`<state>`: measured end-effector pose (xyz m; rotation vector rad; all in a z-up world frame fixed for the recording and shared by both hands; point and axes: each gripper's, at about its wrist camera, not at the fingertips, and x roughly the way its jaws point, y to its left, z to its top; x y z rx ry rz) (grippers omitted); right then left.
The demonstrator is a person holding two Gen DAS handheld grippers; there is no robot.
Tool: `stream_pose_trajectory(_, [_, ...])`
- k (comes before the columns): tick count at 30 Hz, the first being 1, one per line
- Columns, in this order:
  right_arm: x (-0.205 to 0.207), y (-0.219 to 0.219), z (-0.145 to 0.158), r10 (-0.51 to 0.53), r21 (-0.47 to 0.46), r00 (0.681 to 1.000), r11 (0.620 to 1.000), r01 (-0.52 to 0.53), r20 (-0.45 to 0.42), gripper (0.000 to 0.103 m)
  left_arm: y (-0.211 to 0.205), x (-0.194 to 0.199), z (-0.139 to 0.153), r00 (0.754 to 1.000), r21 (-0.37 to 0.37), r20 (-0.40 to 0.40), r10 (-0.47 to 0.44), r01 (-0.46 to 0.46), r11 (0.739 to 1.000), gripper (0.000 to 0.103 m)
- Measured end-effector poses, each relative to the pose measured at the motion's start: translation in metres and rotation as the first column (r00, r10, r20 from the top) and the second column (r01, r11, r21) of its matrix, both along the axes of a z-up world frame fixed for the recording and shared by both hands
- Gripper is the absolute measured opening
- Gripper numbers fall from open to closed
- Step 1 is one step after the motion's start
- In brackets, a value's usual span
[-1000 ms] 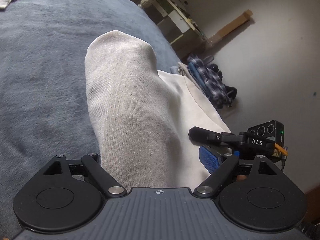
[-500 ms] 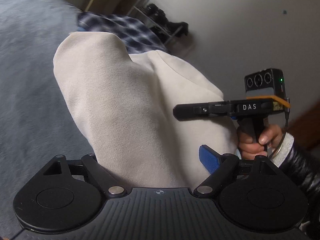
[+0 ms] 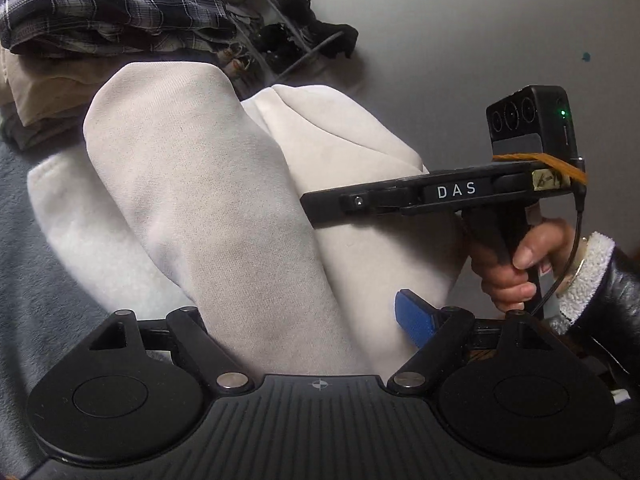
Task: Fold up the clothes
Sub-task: 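Lower the folded hoodie beside the clothes stack with both grippers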
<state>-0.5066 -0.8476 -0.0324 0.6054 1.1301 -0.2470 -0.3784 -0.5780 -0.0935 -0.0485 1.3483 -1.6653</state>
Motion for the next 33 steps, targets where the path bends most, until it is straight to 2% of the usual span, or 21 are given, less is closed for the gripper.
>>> stream_pose_trajectory(5, [0.012,-0.032,-0.022,0.055,0.024,0.998,0.998,-0.056,0.032,0.045,-0.007,-0.004,-0.013,0.999,0.031,0.032,0.042,-0.043,0.999,0.082])
stream_pose_trajectory(13, [0.014,-0.048,-0.043,0.116,0.043,0.989,0.992,-0.12,0.088,0.045,-0.013,-0.024,-0.015,0.995,0.035,0.093,0.044,-0.047,0.998,0.082])
stream_pose_trajectory(18, [0.012,-0.058,-0.066,0.091,0.058,0.99,0.994,-0.097,0.105,0.045,-0.012,-0.038,-0.02,0.994,0.034,0.103,0.031,-0.035,0.999,0.082])
stream_pose_trajectory(24, [0.005,-0.051,-0.051,0.095,0.058,0.981,0.993,-0.106,0.171,0.045,-0.005,-0.032,-0.006,0.996,0.013,0.082,0.042,-0.043,0.999,0.082])
stream_pose_trajectory(26, [0.002,-0.051,-0.053,0.084,0.067,0.979,0.993,-0.098,0.184,0.045,-0.013,-0.028,-0.014,0.997,0.032,0.056,0.048,-0.05,0.998,0.082])
stream_pose_trajectory(30, [-0.002,-0.056,-0.07,0.049,0.082,0.98,0.994,-0.066,0.193,0.045,-0.02,-0.034,-0.039,0.993,0.036,0.121,0.012,-0.016,0.999,0.08])
stream_pose_trajectory(33, [-0.004,-0.06,-0.086,0.017,0.088,0.981,0.996,-0.035,0.195,0.049,-0.011,-0.024,-0.052,0.997,0.043,0.067,0.028,-0.031,0.999,0.08])
